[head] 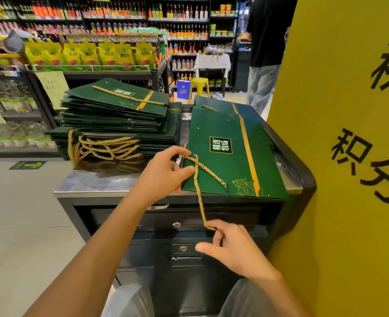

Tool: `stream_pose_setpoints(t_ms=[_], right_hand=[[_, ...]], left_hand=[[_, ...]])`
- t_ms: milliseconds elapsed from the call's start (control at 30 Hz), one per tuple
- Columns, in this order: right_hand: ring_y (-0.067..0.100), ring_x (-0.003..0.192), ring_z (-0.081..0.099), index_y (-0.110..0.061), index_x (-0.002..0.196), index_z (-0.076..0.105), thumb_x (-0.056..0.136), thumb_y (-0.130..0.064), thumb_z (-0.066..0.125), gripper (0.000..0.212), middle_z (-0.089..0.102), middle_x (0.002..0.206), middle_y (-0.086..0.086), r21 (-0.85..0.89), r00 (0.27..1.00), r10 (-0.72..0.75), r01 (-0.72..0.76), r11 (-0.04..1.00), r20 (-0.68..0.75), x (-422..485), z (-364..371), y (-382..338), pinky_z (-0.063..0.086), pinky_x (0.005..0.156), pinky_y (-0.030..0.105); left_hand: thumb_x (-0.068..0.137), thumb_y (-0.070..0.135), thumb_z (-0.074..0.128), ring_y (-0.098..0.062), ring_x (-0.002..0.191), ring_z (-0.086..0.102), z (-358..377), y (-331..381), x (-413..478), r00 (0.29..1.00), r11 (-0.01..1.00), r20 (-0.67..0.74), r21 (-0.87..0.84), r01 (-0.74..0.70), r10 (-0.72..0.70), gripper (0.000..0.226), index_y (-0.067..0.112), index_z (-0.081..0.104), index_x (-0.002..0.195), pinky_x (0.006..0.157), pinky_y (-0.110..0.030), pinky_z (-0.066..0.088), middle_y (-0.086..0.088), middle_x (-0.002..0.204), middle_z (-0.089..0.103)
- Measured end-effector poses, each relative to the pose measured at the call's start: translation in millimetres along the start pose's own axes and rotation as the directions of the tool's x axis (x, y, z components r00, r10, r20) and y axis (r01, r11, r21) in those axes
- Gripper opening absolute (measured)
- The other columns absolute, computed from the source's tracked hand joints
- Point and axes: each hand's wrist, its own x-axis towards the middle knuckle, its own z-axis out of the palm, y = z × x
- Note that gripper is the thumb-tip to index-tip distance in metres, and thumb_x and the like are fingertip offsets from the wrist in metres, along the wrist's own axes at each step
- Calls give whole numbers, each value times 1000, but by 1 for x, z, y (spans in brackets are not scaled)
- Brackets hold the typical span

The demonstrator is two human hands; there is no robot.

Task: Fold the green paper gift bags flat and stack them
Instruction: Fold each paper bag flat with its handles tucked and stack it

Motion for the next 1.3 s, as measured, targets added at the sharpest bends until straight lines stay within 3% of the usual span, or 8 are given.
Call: stream_pose_setpoints(t_ms=[200, 333, 433, 567, 700, 900, 1167, 1300], right_hand=[[13, 70, 61, -25, 94, 74, 100, -30, 59, 17, 70, 78, 5, 80, 994, -31, 40, 996, -105, 16, 12, 5, 49, 68, 24], [5, 60, 55, -32, 118, 66, 92, -16, 61, 30, 69, 82, 4, 166, 1000, 14, -16, 986, 14, 20, 15, 12, 46, 62, 23], [3, 63, 57, -35, 127, 61, 87, -19, 69, 44, 68, 86, -7, 205, 986, 4, -39, 978, 168, 21, 23, 13, 47, 68, 18], [3, 61, 49, -18, 101, 74, 92, -27, 70, 14, 63, 72, -16, 249, 993, -12, -17, 968, 117, 20, 31, 11, 46, 68, 23], [6, 73, 66, -20, 101, 78, 96, -26, 66, 14, 74, 81, -6, 317, 993, 5, -42, 947, 116, 13, 20, -5, 54, 69, 18], [5, 55, 56, -18, 100, 77, 97, -21, 66, 12, 75, 81, 3, 399, 984, -142, 87, 913, 111, -13, -36, -46, 46, 51, 24], [11, 55, 60, -10, 97, 74, 93, -10, 68, 7, 75, 80, 9, 401, 958, -146, 238, 884, -247, -16, -130, -90, 45, 44, 22], [14, 62, 67, -14, 92, 73, 95, -12, 67, 7, 73, 77, 6, 133, 981, -145, 162, 978, -126, 3, -166, -92, 54, 53, 27]], left_hand=[[95, 26, 69, -10, 49, 58, -2, -2, 1, 1000, 1000, 11, -10, 11, -11, 33, 27, 58, 127, 60, -23, 45, -3, 55, 65], [95, 27, 68, -12, 50, 57, -1, -1, 1, 1000, 1000, 19, -6, 10, -10, 32, 29, 57, 125, 59, -25, 47, -3, 54, 65], [96, 27, 68, -14, 52, 57, -2, -2, 1, 1000, 1000, 14, 3, 1, -1, 32, 29, 57, 126, 60, -26, 49, -4, 55, 65], [96, 27, 68, -12, 51, 57, -2, -2, 0, 1000, 1000, 8, 4, -3, 3, 33, 28, 57, 126, 59, -23, 46, -4, 54, 65], [96, 26, 68, -10, 49, 56, -2, -2, 1, 1000, 1000, 8, -12, 3, -3, 33, 28, 57, 127, 60, -23, 45, -3, 54, 65], [96, 24, 68, -11, 50, 59, -2, -2, 0, 1000, 1000, 11, -31, 3, -2, 25, 26, 57, 119, 59, -26, 48, -2, 53, 63], [94, 22, 71, -21, 47, 58, -6, 6, -9, 997, 997, 77, -68, 35, -30, 18, 16, 56, 101, 53, -28, 43, -8, 53, 63], [94, 20, 71, -24, 41, 53, -4, 11, -29, 991, 990, 127, -125, 63, -47, 19, 13, 54, 100, 39, -26, 39, -9, 54, 61]])
